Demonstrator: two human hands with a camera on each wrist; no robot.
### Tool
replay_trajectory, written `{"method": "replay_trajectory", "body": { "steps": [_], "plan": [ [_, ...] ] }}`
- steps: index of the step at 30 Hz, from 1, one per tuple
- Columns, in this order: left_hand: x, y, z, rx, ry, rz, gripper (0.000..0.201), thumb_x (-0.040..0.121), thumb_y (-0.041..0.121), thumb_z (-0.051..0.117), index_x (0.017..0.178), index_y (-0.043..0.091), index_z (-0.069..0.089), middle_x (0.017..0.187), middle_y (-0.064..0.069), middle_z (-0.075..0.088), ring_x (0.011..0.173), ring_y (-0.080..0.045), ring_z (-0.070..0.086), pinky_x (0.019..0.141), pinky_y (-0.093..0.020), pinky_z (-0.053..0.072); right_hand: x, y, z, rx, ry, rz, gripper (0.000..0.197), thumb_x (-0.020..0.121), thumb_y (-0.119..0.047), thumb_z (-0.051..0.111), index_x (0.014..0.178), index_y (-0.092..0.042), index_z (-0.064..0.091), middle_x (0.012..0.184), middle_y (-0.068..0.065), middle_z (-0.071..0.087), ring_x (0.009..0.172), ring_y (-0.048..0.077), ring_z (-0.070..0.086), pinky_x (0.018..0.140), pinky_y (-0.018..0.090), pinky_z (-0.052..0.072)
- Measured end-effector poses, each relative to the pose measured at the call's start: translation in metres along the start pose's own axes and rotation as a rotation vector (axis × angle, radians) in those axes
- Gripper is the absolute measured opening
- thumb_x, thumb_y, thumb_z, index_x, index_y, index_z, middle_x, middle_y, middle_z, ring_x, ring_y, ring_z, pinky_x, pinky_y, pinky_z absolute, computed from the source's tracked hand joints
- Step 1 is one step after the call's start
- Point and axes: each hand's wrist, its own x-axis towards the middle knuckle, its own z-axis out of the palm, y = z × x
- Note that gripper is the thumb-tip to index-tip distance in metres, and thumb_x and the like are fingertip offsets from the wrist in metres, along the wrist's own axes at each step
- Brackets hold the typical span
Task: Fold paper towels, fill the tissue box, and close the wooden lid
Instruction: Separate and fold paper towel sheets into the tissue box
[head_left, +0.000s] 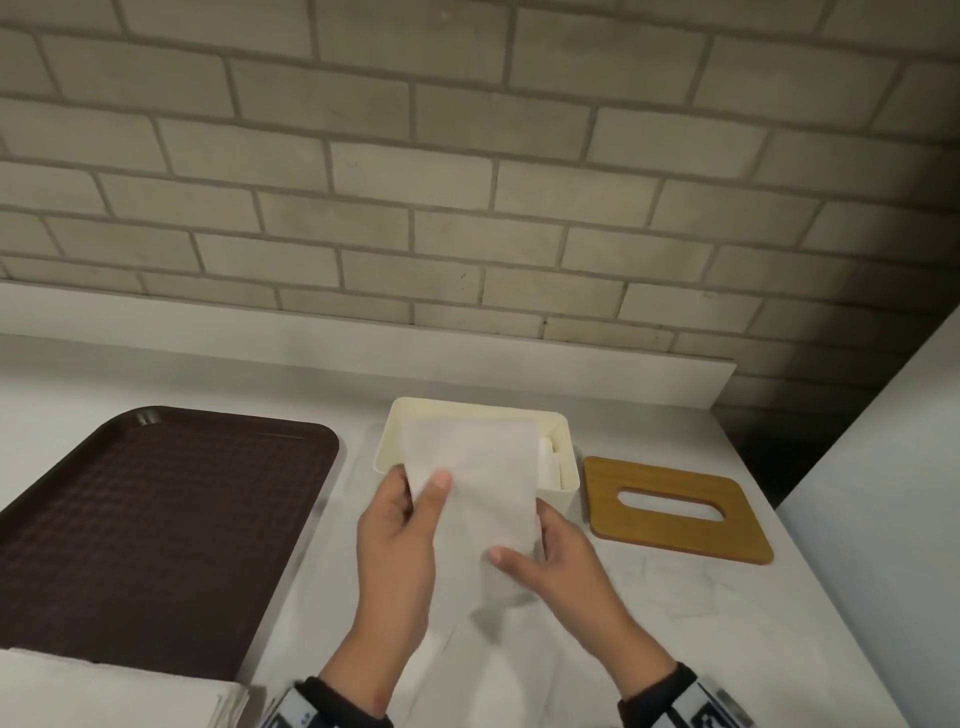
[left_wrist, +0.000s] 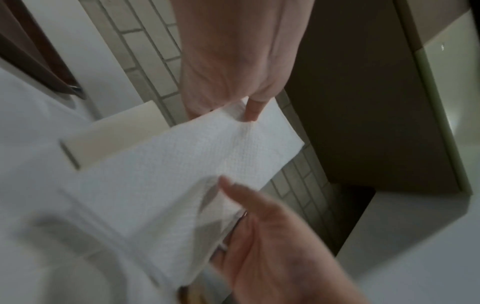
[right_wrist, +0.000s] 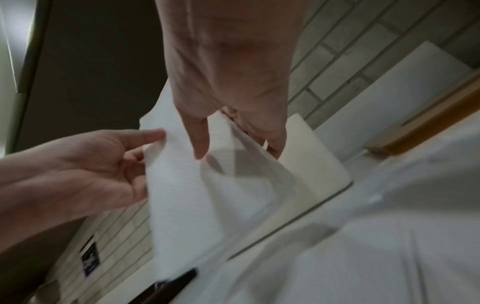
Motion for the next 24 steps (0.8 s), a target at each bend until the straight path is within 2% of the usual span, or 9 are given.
{"method": "replay_trajectory", "body": {
  "steps": [3, 6, 9, 11, 14, 17, 19, 21, 24],
  "plan": [
    [0.023, 0.017, 0.003, -0.11, 0.093, 0.01, 0.01, 0.095, 0.012, 0.054, 0.094, 0.016, 0.064, 0.092, -0.003, 0.073, 0.087, -0.02, 0.069, 0.072, -0.032, 0.054, 0.01, -0.017, -0.019, -0.088, -0.072, 0.067, 0.042, 0.076, -0.009, 0.076, 0.113, -0.022, 0.061, 0.107, -0.009, 0.07, 0.091, 0.0, 0.066, 0.076, 0.017, 0.055],
    [0.047, 0.026, 0.004, -0.133, 0.116, 0.039, 0.015, 0.093, 0.006, 0.056, 0.102, 0.017, 0.063, 0.097, 0.0, 0.072, 0.088, -0.016, 0.068, 0.072, -0.029, 0.053, 0.03, -0.035, -0.037, 0.005, 0.059, 0.065, 0.033, 0.08, -0.002, 0.07, 0.108, -0.014, 0.059, 0.099, 0.003, 0.07, 0.08, 0.013, 0.068, 0.065, 0.025, 0.057],
    [0.068, 0.022, 0.001, -0.028, 0.182, 0.02, 0.028, 0.088, 0.001, 0.062, 0.111, 0.014, 0.054, 0.101, -0.006, 0.067, 0.089, -0.021, 0.065, 0.069, -0.032, 0.052, 0.058, -0.047, -0.051, 0.161, 0.268, 0.064, 0.034, 0.085, 0.001, 0.062, 0.115, -0.009, 0.049, 0.099, 0.011, 0.068, 0.082, 0.022, 0.066, 0.068, 0.035, 0.054],
    [0.079, 0.018, 0.001, 0.052, 0.197, -0.012, 0.033, 0.087, -0.001, 0.062, 0.112, 0.016, 0.048, 0.096, -0.003, 0.061, 0.084, -0.019, 0.065, 0.068, -0.031, 0.055, 0.077, -0.05, -0.057, 0.071, 0.339, 0.053, 0.033, 0.087, 0.0, 0.06, 0.115, -0.013, 0.047, 0.1, 0.011, 0.066, 0.085, 0.023, 0.064, 0.076, 0.04, 0.054],
    [0.094, 0.007, -0.002, 0.318, 0.16, -0.064, 0.036, 0.086, -0.004, 0.059, 0.115, 0.014, 0.048, 0.086, -0.001, 0.057, 0.072, -0.015, 0.063, 0.068, -0.036, 0.058, 0.105, -0.048, -0.058, -0.232, 0.32, 0.052, 0.035, 0.088, -0.005, 0.06, 0.118, -0.017, 0.046, 0.103, 0.015, 0.063, 0.089, 0.029, 0.063, 0.078, 0.04, 0.055],
    [0.108, -0.007, -0.005, 0.69, 0.073, -0.088, 0.041, 0.083, -0.004, 0.056, 0.119, 0.013, 0.048, 0.091, -0.007, 0.061, 0.073, -0.024, 0.064, 0.07, -0.042, 0.059, 0.126, -0.041, -0.05, -0.538, 0.266, 0.055, 0.04, 0.089, -0.005, 0.054, 0.126, -0.013, 0.044, 0.082, 0.003, 0.055, 0.074, 0.019, 0.056, 0.058, 0.022, 0.045],
    [0.115, -0.012, -0.004, 0.921, -0.003, -0.064, 0.042, 0.084, -0.001, 0.052, 0.123, 0.014, 0.047, 0.1, -0.011, 0.064, 0.079, -0.027, 0.063, 0.065, -0.036, 0.055, 0.134, -0.036, -0.044, -0.637, 0.209, 0.061, 0.043, 0.089, -0.001, 0.05, 0.129, -0.012, 0.041, 0.083, 0.003, 0.054, 0.073, 0.018, 0.053, 0.05, 0.017, 0.038],
    [0.12, -0.014, -0.002, 1.143, -0.078, -0.037, 0.044, 0.087, 0.002, 0.049, 0.129, 0.012, 0.043, 0.106, -0.013, 0.065, 0.088, -0.03, 0.063, 0.064, -0.03, 0.045, 0.138, -0.031, -0.038, -0.726, 0.162, 0.086, 0.047, 0.088, 0.003, 0.045, 0.132, -0.012, 0.038, 0.092, 0.006, 0.054, 0.078, 0.019, 0.053, 0.056, 0.02, 0.04],
    [0.127, -0.016, 0.0, 1.412, -0.164, -0.002, 0.049, 0.089, -0.002, 0.042, 0.138, 0.006, 0.037, 0.114, -0.016, 0.064, 0.104, -0.032, 0.062, 0.077, -0.035, 0.047, 0.142, -0.024, -0.032, -0.889, 0.12, 0.098, 0.054, 0.087, 0.007, 0.041, 0.137, -0.011, 0.031, 0.091, 0.009, 0.055, 0.076, 0.022, 0.055, 0.062, 0.027, 0.045]
  ]
}}
